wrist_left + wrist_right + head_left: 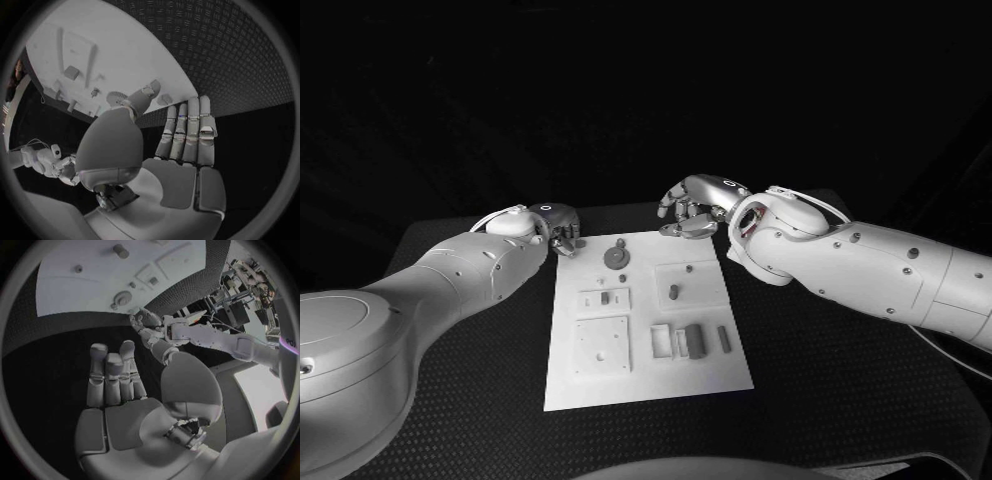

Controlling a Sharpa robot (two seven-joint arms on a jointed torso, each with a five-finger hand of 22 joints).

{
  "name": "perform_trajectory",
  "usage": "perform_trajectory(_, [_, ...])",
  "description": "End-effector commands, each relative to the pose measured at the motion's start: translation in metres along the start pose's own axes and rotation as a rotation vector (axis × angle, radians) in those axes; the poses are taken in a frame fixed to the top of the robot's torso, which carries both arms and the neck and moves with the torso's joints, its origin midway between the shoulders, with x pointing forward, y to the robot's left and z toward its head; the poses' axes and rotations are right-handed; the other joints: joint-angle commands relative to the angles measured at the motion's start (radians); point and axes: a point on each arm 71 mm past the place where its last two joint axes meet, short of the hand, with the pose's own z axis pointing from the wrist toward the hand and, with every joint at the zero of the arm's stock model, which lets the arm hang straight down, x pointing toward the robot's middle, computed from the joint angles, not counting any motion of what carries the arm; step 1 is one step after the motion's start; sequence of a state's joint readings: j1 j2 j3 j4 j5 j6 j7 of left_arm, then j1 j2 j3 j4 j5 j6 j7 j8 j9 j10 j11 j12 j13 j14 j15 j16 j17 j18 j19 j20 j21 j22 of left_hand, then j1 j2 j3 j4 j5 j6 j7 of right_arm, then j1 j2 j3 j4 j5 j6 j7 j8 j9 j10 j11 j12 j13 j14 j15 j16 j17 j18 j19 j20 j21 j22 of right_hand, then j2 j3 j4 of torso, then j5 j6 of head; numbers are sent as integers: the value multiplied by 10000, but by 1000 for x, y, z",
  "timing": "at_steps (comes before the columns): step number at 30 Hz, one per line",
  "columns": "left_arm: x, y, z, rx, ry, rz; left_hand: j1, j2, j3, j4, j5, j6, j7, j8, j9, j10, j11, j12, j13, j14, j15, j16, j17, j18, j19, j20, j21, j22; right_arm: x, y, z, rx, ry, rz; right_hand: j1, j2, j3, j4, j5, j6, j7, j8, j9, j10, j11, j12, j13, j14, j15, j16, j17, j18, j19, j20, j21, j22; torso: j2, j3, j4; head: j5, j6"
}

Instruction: Assemble the parts on the task board

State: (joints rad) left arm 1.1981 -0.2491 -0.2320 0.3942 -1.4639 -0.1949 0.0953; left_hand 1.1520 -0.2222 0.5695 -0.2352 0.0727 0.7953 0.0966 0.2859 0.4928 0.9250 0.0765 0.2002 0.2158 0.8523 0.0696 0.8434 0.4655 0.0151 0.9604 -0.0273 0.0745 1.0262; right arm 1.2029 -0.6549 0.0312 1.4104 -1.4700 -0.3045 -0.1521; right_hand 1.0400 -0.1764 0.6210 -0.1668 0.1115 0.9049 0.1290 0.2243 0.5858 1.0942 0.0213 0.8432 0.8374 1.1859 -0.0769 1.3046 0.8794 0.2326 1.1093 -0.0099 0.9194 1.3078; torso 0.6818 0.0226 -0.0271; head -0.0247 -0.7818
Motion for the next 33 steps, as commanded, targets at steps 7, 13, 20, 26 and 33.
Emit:
perform_trajectory(7, [-2, 2, 0, 27, -94, -712, -17, 395, -83, 66, 79, 24, 29, -23, -80, 271, 42, -176, -54, 191, -49, -10, 51, -15, 149, -57, -21, 16, -1, 1, 0, -68, 9, -63, -69, 35, 1, 48, 11, 13, 74, -62, -11, -41, 19, -38, 17, 14, -87, -39, -6, 291, 33, -63, -47, 63, 53, -3, -45, -3, 34])
perform_trajectory(13, [-2, 0, 1, 19, -49, -890, -54, 547, -179, 60, 84, -265, -38, -191, -191, 247, 10, -412, -140, 202, -50, -82, 76, -47, 142, -73, -50, 6, -2, 3, 0, -108, 0, -63, -69, 36, 1, 50, 11, 14, 74, -62, -10, -40, 18, -38, 18, 14, -88, -39, -6, 291, 34, -63, -47, 63, 70, 2, -56, -13, 51])
perform_trajectory(20, [0, -3, 2, 18, 204, -1061, -88, 688, -231, 106, 86, -505, -54, -298, -260, 19, -40, -722, -264, 190, -42, -153, 102, -62, 107, -70, -63, -15, -4, 4, 0, -119, -21, -78, -71, 36, 0, 53, 10, 16, 74, -61, -10, -39, 18, -37, 19, 16, -88, -38, -5, 292, 35, -63, -46, 64, 68, -1, -37, -68, 25])
perform_trajectory(26, [3, -5, 2, 25, 564, -1125, -177, 899, -268, 230, 87, -623, -54, -328, -288, -162, -63, -978, -379, 145, -18, -223, 123, -75, 40, -51, -73, -43, -4, 4, 1, -126, -23, -77, -72, 37, 0, 56, 10, 17, 73, -60, -10, -38, 18, -37, 19, 17, -88, -38, -5, 292, 36, -64, -47, 64, 65, 6, -31, -76, 2])
perform_trajectory(33, [7, -5, 2, -40, 1085, -1077, -200, 1305, -247, 342, 126, -367, -11, -170, -245, 109, -19, -976, -383, 143, -17, -238, 171, -72, 5, -48, -59, -48, -4, 4, 1, -125, -20, -80, -78, 39, -1, 62, 10, 18, 73, -60, -9, -37, 18, -37, 20, 17, -88, -38, -5, 292, 36, -63, -47, 64, 54, 3, -32, -101, -27])
